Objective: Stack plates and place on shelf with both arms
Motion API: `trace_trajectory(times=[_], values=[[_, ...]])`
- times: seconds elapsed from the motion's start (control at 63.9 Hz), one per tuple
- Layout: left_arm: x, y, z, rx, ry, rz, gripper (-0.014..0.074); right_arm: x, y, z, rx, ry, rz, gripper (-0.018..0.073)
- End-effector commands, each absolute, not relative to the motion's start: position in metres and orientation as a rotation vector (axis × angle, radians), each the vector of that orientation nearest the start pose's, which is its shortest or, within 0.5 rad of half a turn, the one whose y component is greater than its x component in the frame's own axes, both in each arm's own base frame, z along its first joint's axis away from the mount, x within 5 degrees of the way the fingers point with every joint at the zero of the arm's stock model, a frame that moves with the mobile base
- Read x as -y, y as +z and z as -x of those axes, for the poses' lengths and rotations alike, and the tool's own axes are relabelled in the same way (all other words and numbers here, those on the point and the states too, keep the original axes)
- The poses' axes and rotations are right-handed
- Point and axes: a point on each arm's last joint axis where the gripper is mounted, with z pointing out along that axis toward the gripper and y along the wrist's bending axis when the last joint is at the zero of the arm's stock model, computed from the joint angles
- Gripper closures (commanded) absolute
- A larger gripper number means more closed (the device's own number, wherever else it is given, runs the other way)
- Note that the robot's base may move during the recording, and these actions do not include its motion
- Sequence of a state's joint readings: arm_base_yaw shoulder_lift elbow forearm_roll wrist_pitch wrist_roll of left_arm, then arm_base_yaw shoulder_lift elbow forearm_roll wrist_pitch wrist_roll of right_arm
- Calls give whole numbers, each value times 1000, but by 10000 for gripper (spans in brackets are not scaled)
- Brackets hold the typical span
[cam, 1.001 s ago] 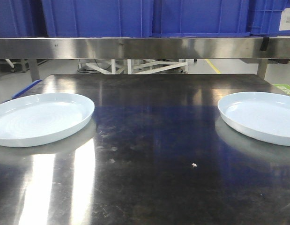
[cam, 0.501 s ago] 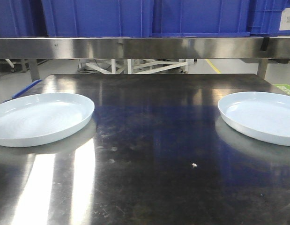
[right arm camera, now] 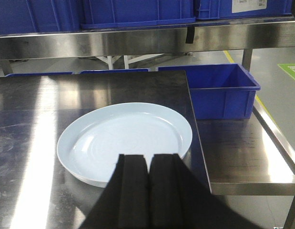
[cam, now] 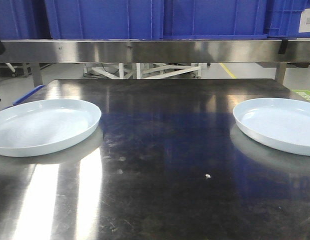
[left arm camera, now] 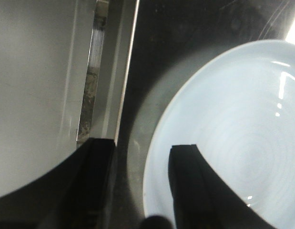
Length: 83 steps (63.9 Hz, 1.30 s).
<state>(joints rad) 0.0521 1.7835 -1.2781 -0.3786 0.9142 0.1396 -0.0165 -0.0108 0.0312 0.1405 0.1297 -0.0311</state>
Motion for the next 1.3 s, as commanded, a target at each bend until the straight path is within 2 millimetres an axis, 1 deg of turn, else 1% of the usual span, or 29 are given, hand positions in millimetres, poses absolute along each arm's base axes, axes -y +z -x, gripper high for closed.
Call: trace_trajectory(times=[0.0, 0.141, 0.282, 0.563, 0.626, 0.735, 0.861, 0.892, 0.907, 0.954, 1.064, 1.158, 1.236, 1.283], values=[[17, 242, -364, -2771, -449, 128, 246, 1, 201, -55, -1522, 69, -87, 502], [26, 238, -364, -2789, -443, 88, 246, 1, 201, -55, -1522, 69, -87, 502], [25, 233, -366, -2807, -429, 82, 246, 1, 201, -55, -1522, 69, -87, 502], [26, 230, -365, -2831, -425, 70, 256, 1, 201, -55, -1522, 69, -87, 502], [26, 227, -365, -2845, -429, 70, 283, 1, 201, -55, -1522, 69, -87, 502], [26, 225, -365, -2856, -431, 69, 359, 1, 201, -55, -1522, 69, -87, 502], [26, 225, -365, -2857, -432, 69, 468, 1, 201, -55, -1522, 69, -87, 502], [26, 225, -365, -2857, -432, 69, 509, 1, 201, -55, -1522, 69, -87, 502], [26, 225, -365, -2857, -432, 69, 519, 1, 201, -55, -1522, 69, -87, 502], [26, 226, -364, -2861, -433, 68, 510, 1, 201, -55, -1522, 69, -87, 502], [26, 234, -364, -2852, -438, 56, 510, 1, 201, -55, -1522, 69, -87, 502], [27, 251, -364, -2827, -454, 41, 510, 1, 201, -55, -1522, 69, -87, 502], [33, 266, -363, -2809, -495, 23, 510, 1, 201, -55, -1522, 69, -87, 502], [40, 273, -363, -2796, -538, 7, 510, 1, 201, -55, -1522, 69, -87, 502]])
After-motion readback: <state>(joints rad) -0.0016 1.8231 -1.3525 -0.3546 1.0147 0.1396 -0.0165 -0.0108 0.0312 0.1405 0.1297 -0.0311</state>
